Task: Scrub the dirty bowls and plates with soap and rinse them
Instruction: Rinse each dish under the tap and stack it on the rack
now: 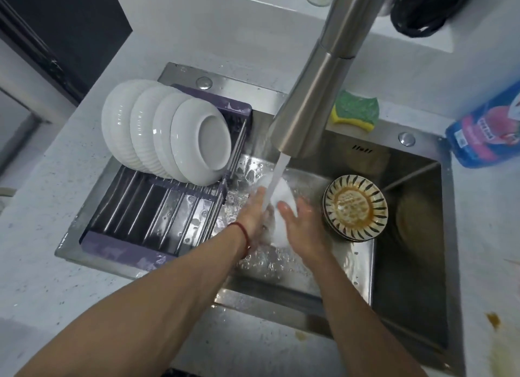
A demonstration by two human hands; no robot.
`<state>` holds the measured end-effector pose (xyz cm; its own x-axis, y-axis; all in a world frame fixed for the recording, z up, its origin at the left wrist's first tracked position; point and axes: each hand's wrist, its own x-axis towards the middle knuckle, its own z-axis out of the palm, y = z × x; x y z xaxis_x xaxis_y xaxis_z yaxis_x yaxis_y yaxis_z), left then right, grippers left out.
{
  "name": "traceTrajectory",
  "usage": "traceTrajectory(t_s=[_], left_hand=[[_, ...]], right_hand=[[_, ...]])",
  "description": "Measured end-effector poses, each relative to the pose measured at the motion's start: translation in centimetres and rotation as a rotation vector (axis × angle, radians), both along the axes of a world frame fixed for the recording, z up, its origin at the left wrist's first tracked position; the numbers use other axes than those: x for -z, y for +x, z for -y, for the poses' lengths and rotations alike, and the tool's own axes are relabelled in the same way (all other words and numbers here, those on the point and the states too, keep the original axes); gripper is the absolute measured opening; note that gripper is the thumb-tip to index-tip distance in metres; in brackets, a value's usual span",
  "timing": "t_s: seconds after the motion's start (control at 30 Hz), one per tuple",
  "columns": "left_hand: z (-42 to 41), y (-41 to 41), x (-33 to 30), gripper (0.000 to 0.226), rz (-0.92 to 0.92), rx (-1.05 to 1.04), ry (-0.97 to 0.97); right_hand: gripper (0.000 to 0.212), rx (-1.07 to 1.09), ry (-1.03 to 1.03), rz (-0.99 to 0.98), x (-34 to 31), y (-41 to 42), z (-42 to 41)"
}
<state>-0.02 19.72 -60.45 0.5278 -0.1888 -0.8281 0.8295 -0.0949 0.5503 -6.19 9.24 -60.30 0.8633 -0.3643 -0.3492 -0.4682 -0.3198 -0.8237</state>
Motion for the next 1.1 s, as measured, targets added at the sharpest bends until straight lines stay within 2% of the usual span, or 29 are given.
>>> traceTrajectory(t_s=[0.07,0.17,0.23,0.27,0.33,0.4,0.47,0.53,0.63,0.7,0.73,0.8,0.87,0.9,0.97,1.03,1.1], left_hand=[[-0.6,0.7,-0.4,0.059,-0.059,-0.093,-0.064],[-1.6,1.5,0.5,0.047,-0.014,-0.184,0.083],[-1.8,1.2,1.2,0.047,0.019,-0.209,0.150],[-2.0,0.7,1.1,0.050,0.034,-0.191,0.161],[-2.2,-0.2,1.5,0.056,0.057,-0.131,0.179],[-2.1,-1.1,1.7,0.053,0.017,-0.117,0.113],[-1.5,-1.7,1.8,0.049,-0.059,-0.228,-0.063],[-1.3,-1.7,1.9,0.048,-0.100,-0.335,-0.203],[-2.1,-0.7,1.7,0.060,-0.090,-0.391,-0.140],[-2.2,-0.3,1.8,0.071,-0.075,-0.360,-0.056],[-1.9,-0.5,1.6,0.076,-0.074,-0.348,-0.029],[-0.8,-1.2,1.3,0.068,-0.065,-0.348,-0.040],[-0.1,-1.7,1.3,0.066,-0.102,-0.378,-0.124],[0.1,-1.7,1.0,0.068,-0.114,-0.401,-0.164],[-0.6,-1.0,1.4,0.071,-0.096,-0.413,-0.184],[-1.7,-0.3,1.7,0.070,-0.103,-0.429,-0.128],[-2.2,0.0,2.3,0.061,-0.096,-0.459,-0.056]], right_hand=[[0.028,-0.221,-0.154,0.040,-1.0,-0.1,-1.3],[0.023,-0.551,-0.369,0.048,-1.4,-1.1,-1.5],[0.031,-0.712,-0.553,0.084,-1.2,-1.9,-0.3],[0.039,-0.725,-0.567,0.039,-1.0,-2.1,0.4],[0.062,-0.697,-0.521,-0.185,0.1,-1.4,1.9],[0.074,-0.711,-0.606,-0.348,2.1,0.5,2.4],[0.069,-0.730,-0.665,-0.347,3.9,2.6,0.8],[0.063,-0.798,-0.587,-0.275,4.2,3.4,-1.4],[0.053,-1.002,-0.412,-0.131,1.6,1.2,-0.7],[0.056,-1.063,-0.586,-0.083,0.8,-1.2,2.1],[0.060,-1.026,-0.724,-0.107,0.8,-1.6,3.3],[0.070,-0.822,-0.899,-0.237,1.4,-0.6,3.9],[0.069,-0.695,-0.892,-0.270,2.5,1.8,1.8],[0.066,-0.724,-0.846,-0.248,2.7,2.8,0.3],[0.065,-0.864,-0.645,-0.152,2.8,3.8,-1.8],[0.052,-0.991,-0.418,-0.060,1.4,2.2,-1.1],[0.052,-1.140,-0.445,0.018,0.6,-0.4,2.0]])
